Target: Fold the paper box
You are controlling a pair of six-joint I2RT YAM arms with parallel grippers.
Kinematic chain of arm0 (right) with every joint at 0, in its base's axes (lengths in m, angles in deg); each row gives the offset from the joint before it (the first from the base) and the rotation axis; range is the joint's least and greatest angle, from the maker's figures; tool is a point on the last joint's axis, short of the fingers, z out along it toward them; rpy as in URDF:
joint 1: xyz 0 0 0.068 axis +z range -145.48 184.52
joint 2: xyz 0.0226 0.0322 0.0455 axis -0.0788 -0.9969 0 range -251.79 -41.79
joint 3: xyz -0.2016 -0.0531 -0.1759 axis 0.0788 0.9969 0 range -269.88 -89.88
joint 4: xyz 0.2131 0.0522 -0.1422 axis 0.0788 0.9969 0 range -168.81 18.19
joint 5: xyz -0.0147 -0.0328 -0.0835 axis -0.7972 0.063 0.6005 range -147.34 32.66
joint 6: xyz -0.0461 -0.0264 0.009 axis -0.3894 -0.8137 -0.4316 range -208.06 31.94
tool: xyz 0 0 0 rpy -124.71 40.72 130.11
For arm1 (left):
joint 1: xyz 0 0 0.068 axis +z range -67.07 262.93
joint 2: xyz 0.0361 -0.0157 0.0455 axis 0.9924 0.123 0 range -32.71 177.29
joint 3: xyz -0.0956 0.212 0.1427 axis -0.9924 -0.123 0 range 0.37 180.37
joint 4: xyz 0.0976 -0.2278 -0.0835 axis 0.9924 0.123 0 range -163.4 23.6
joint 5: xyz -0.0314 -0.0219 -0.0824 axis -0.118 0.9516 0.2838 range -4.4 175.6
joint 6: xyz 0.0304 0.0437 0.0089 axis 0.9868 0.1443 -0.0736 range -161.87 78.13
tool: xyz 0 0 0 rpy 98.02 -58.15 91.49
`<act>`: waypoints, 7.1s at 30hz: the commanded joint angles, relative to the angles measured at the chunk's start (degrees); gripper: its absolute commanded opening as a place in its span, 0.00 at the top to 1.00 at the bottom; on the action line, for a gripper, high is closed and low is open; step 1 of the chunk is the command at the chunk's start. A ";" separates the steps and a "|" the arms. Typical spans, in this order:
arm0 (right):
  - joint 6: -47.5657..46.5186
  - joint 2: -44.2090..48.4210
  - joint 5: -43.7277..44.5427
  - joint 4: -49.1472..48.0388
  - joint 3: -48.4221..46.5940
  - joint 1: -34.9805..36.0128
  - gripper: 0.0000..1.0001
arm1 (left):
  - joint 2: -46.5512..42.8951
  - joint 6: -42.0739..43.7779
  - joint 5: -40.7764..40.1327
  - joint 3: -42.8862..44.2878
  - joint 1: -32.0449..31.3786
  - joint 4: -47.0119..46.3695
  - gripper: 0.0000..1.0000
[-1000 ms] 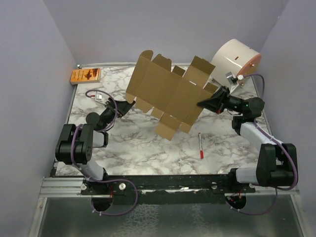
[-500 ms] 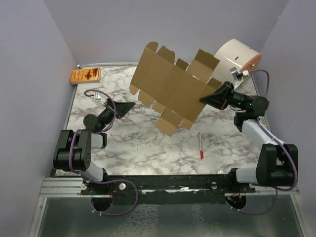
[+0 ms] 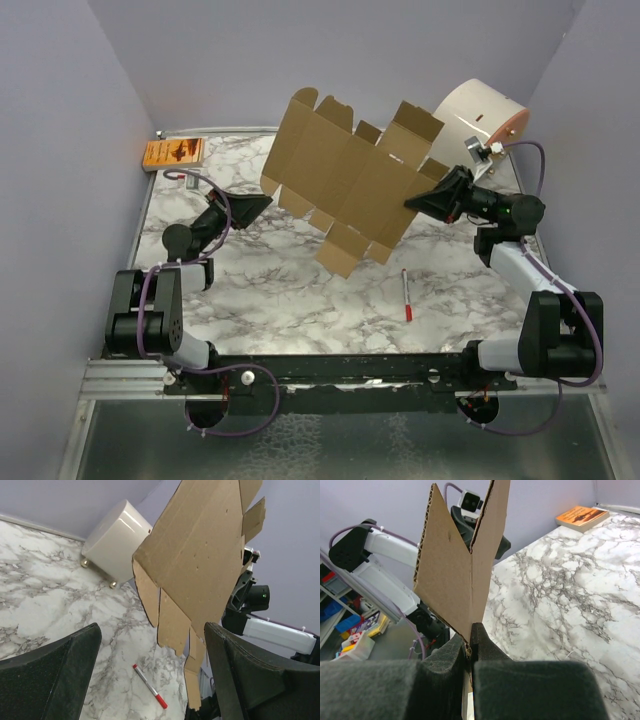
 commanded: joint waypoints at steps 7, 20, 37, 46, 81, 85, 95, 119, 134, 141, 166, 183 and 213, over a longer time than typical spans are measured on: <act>3.22 0.97 -2.31 -4.90 0.50 -0.24 0.99 | 2.03 -3.07 4.81 7.43 0.49 -14.51 0.11; 4.05 1.01 -2.30 -4.80 0.92 0.46 0.99 | 5.09 -3.94 5.03 12.46 -2.56 -14.52 0.21; 1.85 1.40 -2.77 -1.80 1.22 0.73 0.99 | 6.58 -5.22 8.31 15.60 -4.18 -14.52 0.69; -0.72 1.42 -3.45 2.19 -0.23 0.66 0.99 | 5.12 -5.21 12.51 15.78 -4.09 -14.58 0.71; -11.75 0.88 -4.80 16.59 -3.61 -0.68 0.78 | 1.80 -2.50 16.23 15.12 -4.02 -14.45 1.00; -23.94 1.30 -5.88 28.29 -5.78 -1.17 0.41 | 1.44 -2.61 18.08 15.60 -3.02 -14.34 1.00; -60.15 1.64 -10.17 56.30 -12.15 -5.84 0.12 | -1.65 2.86 23.35 16.22 -1.77 -8.53 1.00; -93.88 -0.83 -14.42 76.01 -16.10 -6.39 0.00 | -14.36 83.04 -3.27 29.80 -12.76 95.19 1.00; -100.36 -6.88 -5.69 65.51 -12.92 -4.78 0.00 | -10.07 92.00 -16.64 34.58 -18.24 104.27 1.00; -96.79 -13.57 -2.96 61.49 -14.03 -3.14 0.00 | -9.75 94.67 -18.96 36.45 -21.25 106.82 1.00; -89.06 -39.40 5.45 80.91 -35.70 2.04 0.28 | -10.39 99.53 -23.65 40.57 -27.87 111.73 1.00; -95.98 -38.72 0.85 85.93 -35.17 2.11 0.77 | -11.49 99.68 -21.88 40.96 -28.16 111.84 1.00; -96.18 -32.59 -1.95 78.90 -29.21 2.13 0.99 | -10.75 101.07 -21.57 43.44 -28.23 113.66 1.00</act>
